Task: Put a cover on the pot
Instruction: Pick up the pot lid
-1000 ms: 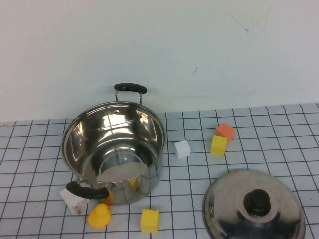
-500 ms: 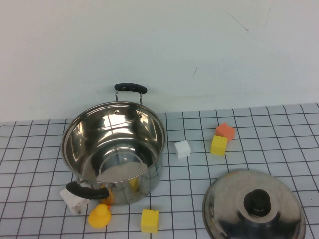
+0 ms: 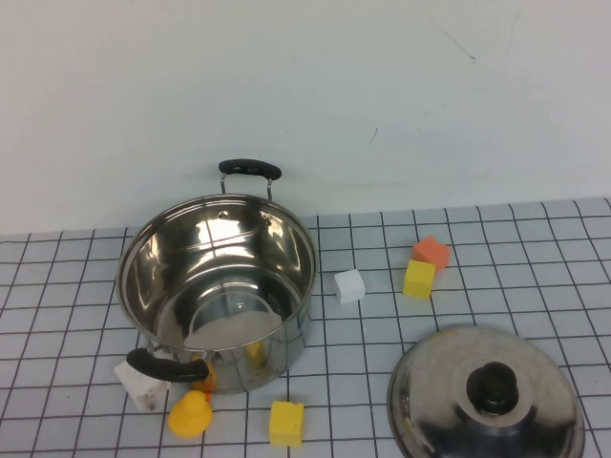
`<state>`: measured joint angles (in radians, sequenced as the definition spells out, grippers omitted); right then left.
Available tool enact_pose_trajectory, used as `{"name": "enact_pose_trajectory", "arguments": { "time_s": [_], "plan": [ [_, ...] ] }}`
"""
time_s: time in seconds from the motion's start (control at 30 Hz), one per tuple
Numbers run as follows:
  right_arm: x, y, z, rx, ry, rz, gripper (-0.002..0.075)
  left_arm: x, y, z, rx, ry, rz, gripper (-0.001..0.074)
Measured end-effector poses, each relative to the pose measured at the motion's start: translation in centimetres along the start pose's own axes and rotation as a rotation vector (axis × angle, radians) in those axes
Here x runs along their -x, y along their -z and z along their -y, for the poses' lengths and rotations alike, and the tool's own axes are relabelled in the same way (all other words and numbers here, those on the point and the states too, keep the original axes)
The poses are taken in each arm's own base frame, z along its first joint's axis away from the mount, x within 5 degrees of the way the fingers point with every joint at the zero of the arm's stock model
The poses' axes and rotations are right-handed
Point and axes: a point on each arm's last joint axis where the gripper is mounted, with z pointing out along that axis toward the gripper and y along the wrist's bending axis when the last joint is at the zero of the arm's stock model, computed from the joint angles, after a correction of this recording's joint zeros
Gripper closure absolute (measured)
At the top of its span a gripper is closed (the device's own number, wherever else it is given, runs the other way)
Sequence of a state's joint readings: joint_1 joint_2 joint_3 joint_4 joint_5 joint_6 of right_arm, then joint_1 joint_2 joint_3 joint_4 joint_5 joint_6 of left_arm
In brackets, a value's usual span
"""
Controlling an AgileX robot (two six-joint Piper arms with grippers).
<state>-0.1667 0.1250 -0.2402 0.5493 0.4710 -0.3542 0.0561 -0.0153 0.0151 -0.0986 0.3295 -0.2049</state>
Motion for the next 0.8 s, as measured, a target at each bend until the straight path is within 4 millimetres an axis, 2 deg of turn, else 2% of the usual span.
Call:
{"name": "enact_pose_trajectory", "arguments": {
  "time_s": [0.1, 0.2, 0.27, 0.5, 0.63, 0.8],
  "plan": [
    [0.3, 0.0, 0.3, -0.02, 0.008, 0.028, 0.0447, 0.0, 0.0, 0.0, 0.0, 0.0, 0.0, 0.0738],
    [0.8, -0.1, 0.7, -0.033, 0.02, 0.109, 0.0274, 0.0, 0.0, 0.0, 0.0, 0.0, 0.0, 0.0738],
    [1.0, -0.2, 0.9, -0.039, 0.041, 0.145, 0.0225, 0.0, 0.0, 0.0, 0.0, 0.0, 0.0, 0.0738],
    [2.4, -2.1, 0.3, 0.057, 0.159, 0.222, 0.0188, 0.0, 0.0, 0.0, 0.0, 0.0, 0.0, 0.0738],
    [2.5, -4.5, -1.0, 0.164, 0.218, 0.193, 0.0188, 0.0, 0.0, 0.0, 0.0, 0.0, 0.0, 0.0738],
    [1.2, -8.6, -3.4, 0.321, 0.244, 0.113, 0.0188, 0.0, 0.0, 0.0, 0.0, 0.0, 0.0, 0.0738]
  ]
}}
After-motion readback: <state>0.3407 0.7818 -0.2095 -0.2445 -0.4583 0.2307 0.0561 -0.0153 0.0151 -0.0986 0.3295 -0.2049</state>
